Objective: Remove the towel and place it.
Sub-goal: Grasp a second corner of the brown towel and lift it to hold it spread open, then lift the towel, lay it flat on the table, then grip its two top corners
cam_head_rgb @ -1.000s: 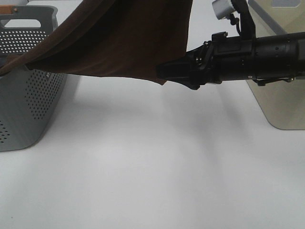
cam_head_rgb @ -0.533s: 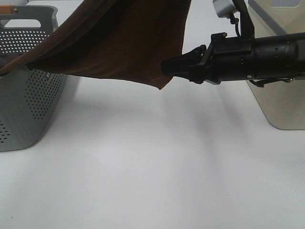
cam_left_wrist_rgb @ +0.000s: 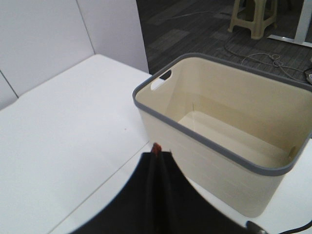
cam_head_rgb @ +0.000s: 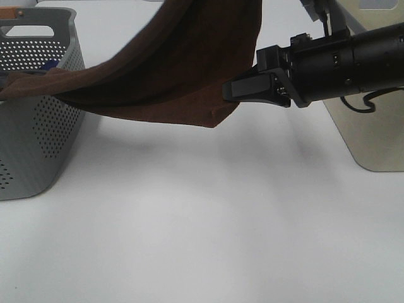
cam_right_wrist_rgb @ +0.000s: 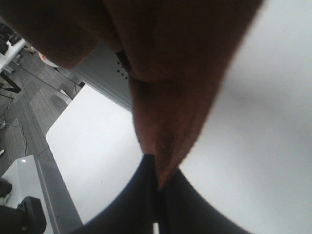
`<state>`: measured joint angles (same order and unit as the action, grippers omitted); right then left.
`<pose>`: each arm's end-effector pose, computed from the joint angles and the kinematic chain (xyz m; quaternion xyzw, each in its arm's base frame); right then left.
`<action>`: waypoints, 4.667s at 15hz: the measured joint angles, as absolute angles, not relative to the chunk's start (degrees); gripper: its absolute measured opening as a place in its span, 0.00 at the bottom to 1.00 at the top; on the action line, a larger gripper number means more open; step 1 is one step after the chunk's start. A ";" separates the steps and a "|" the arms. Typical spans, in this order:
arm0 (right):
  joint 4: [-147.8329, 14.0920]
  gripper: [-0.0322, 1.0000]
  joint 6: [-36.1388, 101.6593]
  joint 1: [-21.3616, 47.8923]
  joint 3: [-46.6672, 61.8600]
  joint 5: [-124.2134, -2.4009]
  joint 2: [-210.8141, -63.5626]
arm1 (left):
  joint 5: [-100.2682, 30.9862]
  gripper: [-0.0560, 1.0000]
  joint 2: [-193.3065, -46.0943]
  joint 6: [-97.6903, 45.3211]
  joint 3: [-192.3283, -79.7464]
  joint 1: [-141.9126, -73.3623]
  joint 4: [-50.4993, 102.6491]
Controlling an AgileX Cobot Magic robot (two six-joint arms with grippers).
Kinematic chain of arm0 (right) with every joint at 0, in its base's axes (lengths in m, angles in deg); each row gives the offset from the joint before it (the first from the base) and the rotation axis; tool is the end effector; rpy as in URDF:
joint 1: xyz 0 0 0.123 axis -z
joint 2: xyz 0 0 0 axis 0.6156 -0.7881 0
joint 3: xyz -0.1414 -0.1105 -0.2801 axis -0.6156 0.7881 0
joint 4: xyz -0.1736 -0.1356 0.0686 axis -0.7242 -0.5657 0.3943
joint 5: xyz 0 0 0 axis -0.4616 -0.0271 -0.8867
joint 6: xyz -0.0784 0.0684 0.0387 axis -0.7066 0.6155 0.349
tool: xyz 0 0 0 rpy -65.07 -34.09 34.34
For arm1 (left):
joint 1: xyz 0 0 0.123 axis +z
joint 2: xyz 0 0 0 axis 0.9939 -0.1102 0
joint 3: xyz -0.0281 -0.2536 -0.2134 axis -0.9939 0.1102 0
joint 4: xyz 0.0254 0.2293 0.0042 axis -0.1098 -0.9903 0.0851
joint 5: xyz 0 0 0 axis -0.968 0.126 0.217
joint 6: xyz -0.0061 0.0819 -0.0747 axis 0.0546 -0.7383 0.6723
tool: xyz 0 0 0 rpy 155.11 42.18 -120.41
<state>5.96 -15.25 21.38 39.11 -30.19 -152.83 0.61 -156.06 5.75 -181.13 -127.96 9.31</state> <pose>0.2599 0.1545 0.2844 -0.2140 0.8436 0.3941 0.2955 0.3312 -0.3174 0.4871 0.3274 0.7447 -0.1833 0.5519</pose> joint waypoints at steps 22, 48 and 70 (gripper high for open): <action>-68.75 0.03 58.54 21.38 -15.60 -12.31 -150.02 | 5.65 0.05 -153.14 6.56 -182.62 -107.62 17.68; -71.27 0.03 47.20 21.38 -30.27 -10.02 -177.35 | 17.17 0.05 -175.32 7.47 -192.81 -108.08 10.40; -56.14 0.03 47.66 21.38 27.77 -2.74 -157.53 | 31.03 0.05 -151.82 20.77 -136.32 -125.96 7.99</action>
<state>-56.14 47.66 21.38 27.77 -2.74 -157.53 31.03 -151.82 20.77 -136.32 -125.96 7.99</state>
